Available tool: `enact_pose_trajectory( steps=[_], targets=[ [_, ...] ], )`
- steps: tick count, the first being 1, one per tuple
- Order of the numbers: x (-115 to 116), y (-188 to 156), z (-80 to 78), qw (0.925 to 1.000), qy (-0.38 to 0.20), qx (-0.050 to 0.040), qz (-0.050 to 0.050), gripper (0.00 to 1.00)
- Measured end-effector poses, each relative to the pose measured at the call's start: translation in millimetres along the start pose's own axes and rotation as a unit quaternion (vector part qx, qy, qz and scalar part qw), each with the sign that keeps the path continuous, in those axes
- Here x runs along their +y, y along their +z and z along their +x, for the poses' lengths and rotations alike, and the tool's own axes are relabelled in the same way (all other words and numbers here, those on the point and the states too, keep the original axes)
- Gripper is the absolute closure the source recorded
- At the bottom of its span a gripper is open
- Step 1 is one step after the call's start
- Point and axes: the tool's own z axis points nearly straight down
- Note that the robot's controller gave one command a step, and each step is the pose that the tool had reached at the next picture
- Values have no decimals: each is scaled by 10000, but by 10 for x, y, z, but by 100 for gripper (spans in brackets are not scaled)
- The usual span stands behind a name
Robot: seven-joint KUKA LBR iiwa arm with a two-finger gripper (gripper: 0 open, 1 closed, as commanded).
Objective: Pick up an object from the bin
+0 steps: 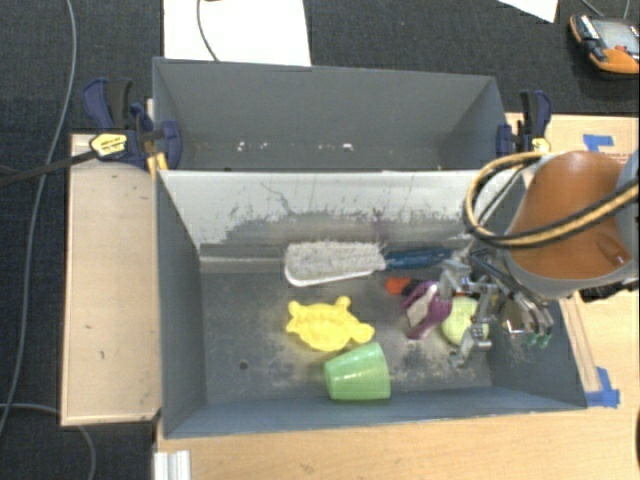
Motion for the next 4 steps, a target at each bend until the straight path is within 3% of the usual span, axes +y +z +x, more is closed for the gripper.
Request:
enact_pose_trajectory(
  steps=[1,2,3,4],
  targets=[
    [3,-39,-10,10000,-23,-30,4,0],
    [-248,238,-121,9990,-434,-53,-4,0],
    [-773,920,-120,9997,-248,-65,1,0],
    [-876,920,-5,9980,-626,-96,1,0]
  ],
)
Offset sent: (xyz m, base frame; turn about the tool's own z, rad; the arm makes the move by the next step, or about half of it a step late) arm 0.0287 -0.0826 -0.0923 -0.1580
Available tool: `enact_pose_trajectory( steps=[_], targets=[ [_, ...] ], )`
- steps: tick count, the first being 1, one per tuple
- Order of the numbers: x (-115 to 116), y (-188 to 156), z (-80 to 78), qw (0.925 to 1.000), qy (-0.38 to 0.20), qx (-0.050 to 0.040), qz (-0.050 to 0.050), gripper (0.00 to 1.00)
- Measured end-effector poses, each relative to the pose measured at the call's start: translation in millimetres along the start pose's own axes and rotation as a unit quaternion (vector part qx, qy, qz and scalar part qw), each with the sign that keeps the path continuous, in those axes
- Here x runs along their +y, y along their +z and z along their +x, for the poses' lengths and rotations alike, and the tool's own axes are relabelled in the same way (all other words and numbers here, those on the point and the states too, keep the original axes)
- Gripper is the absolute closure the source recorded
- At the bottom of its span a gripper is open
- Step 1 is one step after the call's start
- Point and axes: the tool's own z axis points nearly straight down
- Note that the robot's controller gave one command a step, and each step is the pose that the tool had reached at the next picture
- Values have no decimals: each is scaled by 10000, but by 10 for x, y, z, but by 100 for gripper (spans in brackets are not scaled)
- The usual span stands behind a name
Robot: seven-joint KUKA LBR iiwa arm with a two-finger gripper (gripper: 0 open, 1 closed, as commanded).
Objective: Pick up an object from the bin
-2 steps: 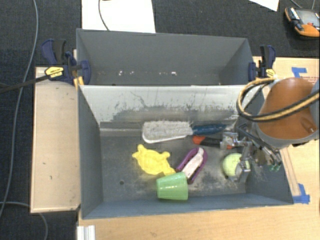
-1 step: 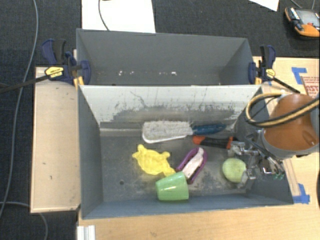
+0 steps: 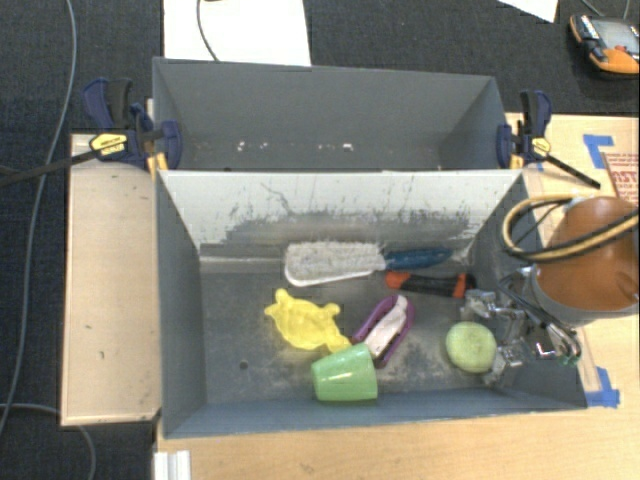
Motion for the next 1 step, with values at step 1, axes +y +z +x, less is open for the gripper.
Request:
enact_pose_trajectory(
  steps=[1],
  targets=[
    [194,0,45,9981,612,43,-7,0]
  ],
)
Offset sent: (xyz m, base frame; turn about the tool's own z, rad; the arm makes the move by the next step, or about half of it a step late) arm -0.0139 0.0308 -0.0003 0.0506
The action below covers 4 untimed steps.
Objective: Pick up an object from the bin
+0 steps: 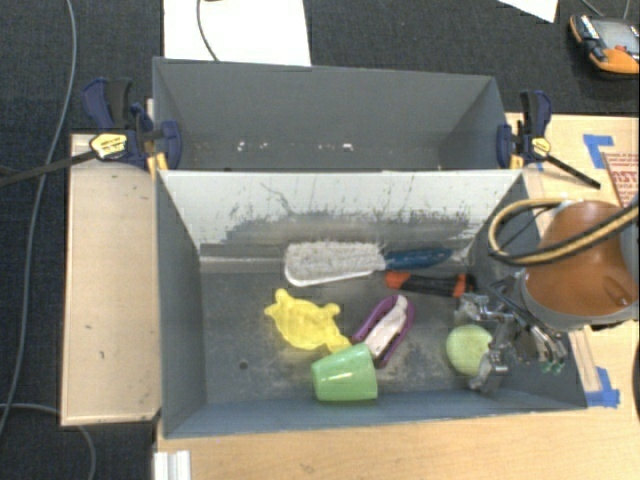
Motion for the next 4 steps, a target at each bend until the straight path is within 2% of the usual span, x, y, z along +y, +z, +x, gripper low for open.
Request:
enact_pose_trajectory(
  steps=[1,2,3,4],
  targets=[
    [122,0,72,9994,-345,-11,1,100],
    [121,-3,72,9994,-350,-12,2,100],
    [122,-488,60,9994,-349,-23,4,100],
    [125,-478,69,9994,-352,-13,0,100]
  ],
)
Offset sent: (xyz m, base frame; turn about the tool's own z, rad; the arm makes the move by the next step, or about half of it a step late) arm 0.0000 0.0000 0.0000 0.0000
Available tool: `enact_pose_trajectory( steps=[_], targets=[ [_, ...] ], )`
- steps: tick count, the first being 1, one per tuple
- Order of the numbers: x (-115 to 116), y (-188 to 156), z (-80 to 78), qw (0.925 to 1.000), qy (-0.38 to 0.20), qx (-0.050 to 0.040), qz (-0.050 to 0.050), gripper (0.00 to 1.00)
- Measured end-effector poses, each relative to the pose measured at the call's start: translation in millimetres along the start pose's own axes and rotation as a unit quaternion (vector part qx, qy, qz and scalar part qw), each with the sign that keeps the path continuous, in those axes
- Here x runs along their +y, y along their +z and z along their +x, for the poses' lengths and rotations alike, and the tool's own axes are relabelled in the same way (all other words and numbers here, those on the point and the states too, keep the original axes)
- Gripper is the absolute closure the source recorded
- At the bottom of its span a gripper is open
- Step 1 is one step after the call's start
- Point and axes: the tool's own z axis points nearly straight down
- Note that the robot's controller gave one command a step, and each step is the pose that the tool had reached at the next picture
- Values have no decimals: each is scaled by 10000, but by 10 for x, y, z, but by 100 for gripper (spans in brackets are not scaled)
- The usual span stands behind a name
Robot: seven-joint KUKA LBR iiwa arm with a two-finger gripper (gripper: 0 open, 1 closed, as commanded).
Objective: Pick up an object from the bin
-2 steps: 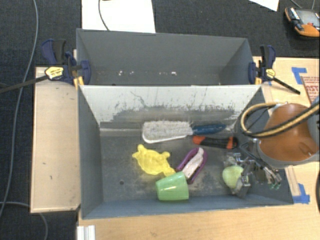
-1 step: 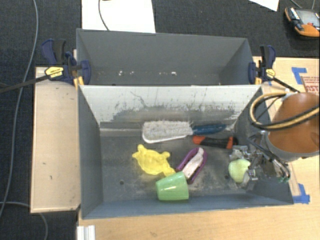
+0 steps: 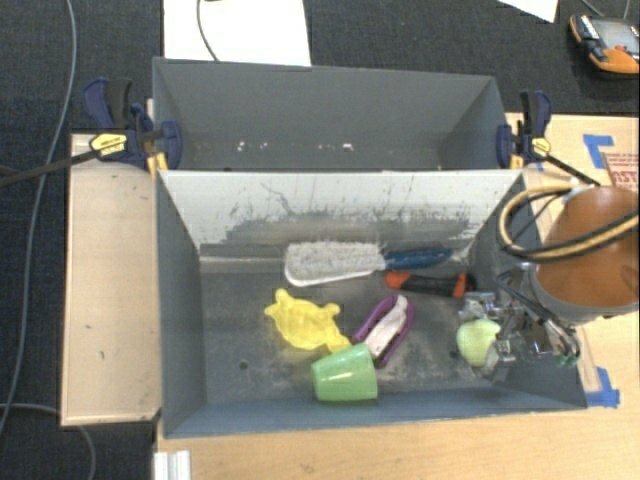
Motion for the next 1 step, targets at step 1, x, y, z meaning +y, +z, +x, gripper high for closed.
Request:
enact_pose_trajectory(
  steps=[1],
  targets=[
    [1,6,4,10000,-3,1,-1,100]
  ],
)
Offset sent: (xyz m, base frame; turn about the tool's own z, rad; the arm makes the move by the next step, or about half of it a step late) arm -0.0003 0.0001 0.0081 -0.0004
